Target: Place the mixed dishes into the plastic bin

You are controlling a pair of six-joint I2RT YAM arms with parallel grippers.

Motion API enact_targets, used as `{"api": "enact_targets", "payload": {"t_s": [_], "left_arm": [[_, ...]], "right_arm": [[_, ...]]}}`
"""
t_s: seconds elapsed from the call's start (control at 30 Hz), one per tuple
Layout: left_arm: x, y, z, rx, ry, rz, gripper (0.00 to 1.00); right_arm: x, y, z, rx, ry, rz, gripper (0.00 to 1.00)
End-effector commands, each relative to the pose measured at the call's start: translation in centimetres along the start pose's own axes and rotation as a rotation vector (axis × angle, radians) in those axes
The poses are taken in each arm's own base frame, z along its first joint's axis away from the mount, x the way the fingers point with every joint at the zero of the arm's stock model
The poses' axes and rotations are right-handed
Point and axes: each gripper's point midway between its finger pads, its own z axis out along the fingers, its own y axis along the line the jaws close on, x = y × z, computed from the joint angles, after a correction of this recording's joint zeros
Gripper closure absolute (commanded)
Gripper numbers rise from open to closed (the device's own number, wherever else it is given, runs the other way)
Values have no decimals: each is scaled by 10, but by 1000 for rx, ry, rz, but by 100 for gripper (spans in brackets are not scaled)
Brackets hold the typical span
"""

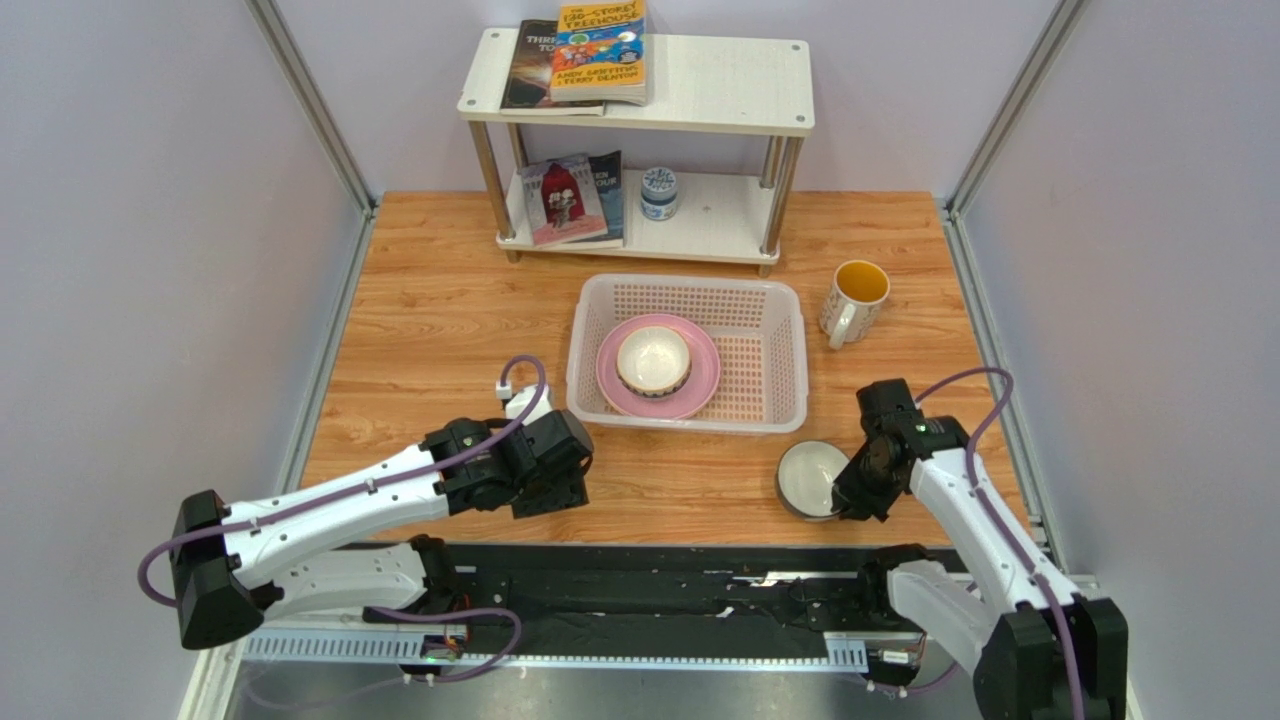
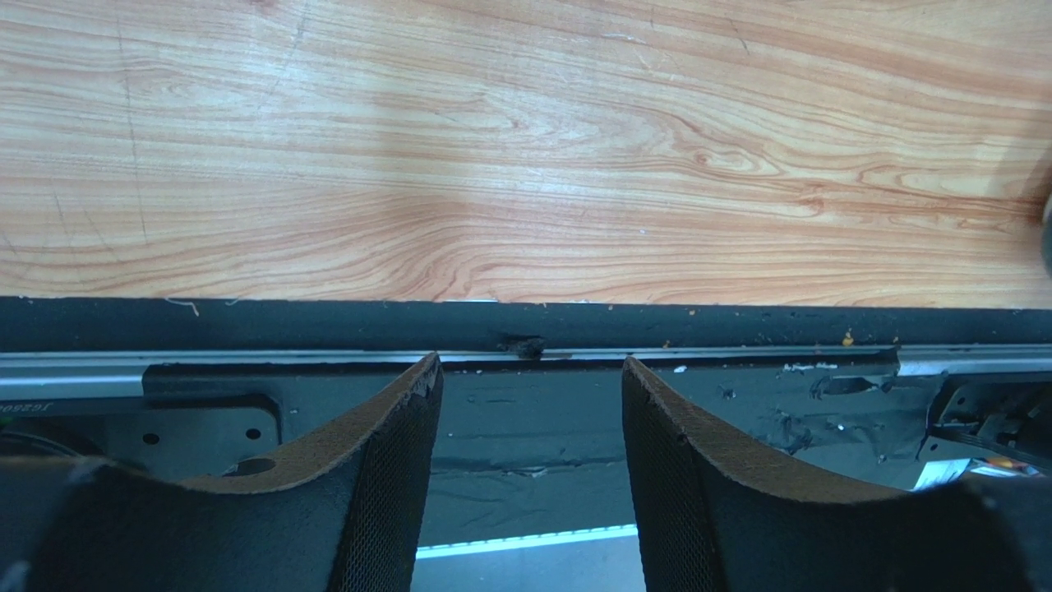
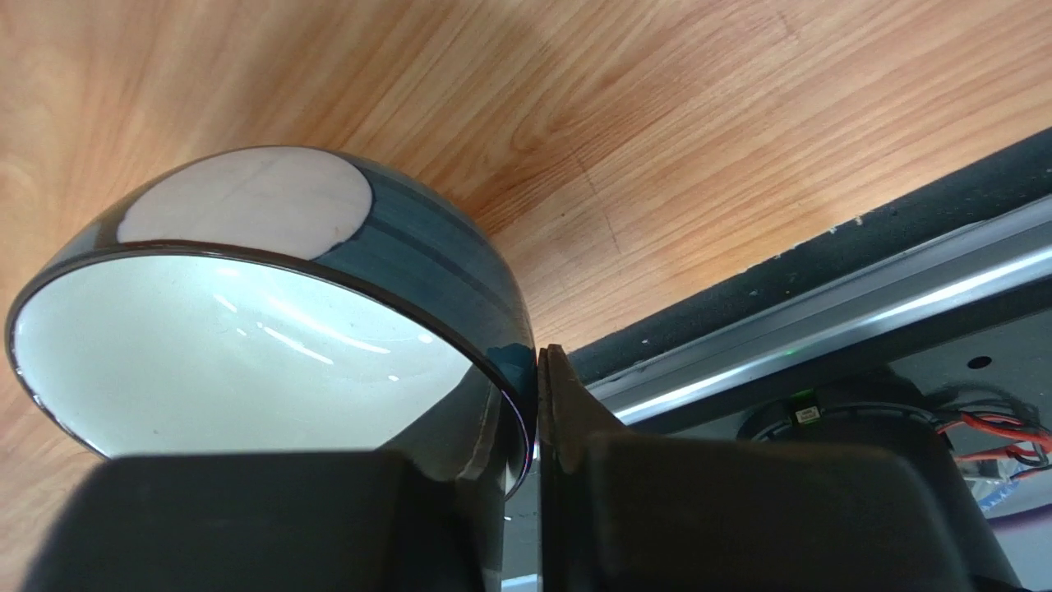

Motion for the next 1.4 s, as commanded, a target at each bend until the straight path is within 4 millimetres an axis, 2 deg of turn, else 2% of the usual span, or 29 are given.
{"api": "enact_targets", "payload": {"t_s": [0.0,0.1,0.13,0.2,0.23,0.27,0.33,0.37,0.43,0.5,0.57,0.63,0.67,0.7,0.8,0.83,0.9,0.93,0.97,1.03,1.07,1.13,1.17,1.2,1.3,1.33,1.37], "left_arm": [[-7,-9,-6,38,-20,-3,39],[-6,-9,-6,39,-19,-3,39],[-7,-9,-6,38,-19,-4,39],[-6,-8,-6,39,-19,-3,39],[-6,-8,-6,39,-19,-3,39],[-6,-8,-6,35,-18,-3,39],[-7,-7,-7,35,-21,-2,40],[-7,-6,-7,34,-22,-2,40],[-7,-6,-7,34,-27,-4,40],[-7,-5,-6,29,-25,-2,40],[-7,-6,-5,28,-23,-1,40],[-6,-6,-5,24,-20,-1,40],[-6,-7,-5,26,-20,-1,40],[-6,-7,-5,24,-20,-2,40],[-8,-8,-6,27,-25,-3,40],[-8,-7,-6,25,-24,1,40],[-9,-6,-7,20,-27,-3,40],[-9,-4,-8,12,-27,1,40],[-9,-4,-9,14,-30,-1,40],[-8,-1,-9,8,-27,-2,40],[-8,-1,-10,10,-28,-5,40],[-8,1,-11,9,-27,-9,40],[-8,3,-11,6,-30,-16,40],[-8,4,-12,3,-29,-16,40],[-7,7,-12,4,-30,-24,40],[-7,7,-13,6,-30,-28,40],[-6,8,-12,6,-29,-26,40]], "right_arm": [[-19,2,-18,-35,-134,92,99],[-29,3,-36,-49,-189,119,100],[-37,6,-47,-52,-225,128,100],[-43,2,-60,-30,-259,139,100],[-47,2,-70,-32,-281,144,100],[-57,9,-90,-68,-324,151,100],[-65,9,-112,-73,-371,134,100],[-72,15,-132,-107,-407,131,100],[-76,21,-143,-115,-409,91,100],[-79,41,-163,-193,-397,62,100],[-80,59,-169,-238,-358,29,100],[-79,85,-186,-329,-342,-14,100],[-78,98,-184,-329,-322,-47,100],[-83,109,-193,-353,-350,-67,100],[-79,147,-183,-362,-291,-165,100],[-80,159,-187,-381,-289,-185,100],[-76,188,-175,-379,-260,-246,100],[-78,202,-184,-409,-272,-258,100],[-75,216,-182,-421,-270,-282,100],[-75,238,-164,-391,-231,-319,100],[-73,256,-158,-390,-213,-351,100],[-71,269,-149,-369,-191,-382,100],[-67,282,-156,-392,-200,-411,100],[-68,287,-141,-354,-192,-430,100],[-60,301,-129,-347,-169,-458,100],[-58,305,-114,-327,-147,-469,100],[-57,308,-110,-320,-141,-473,100]]}}
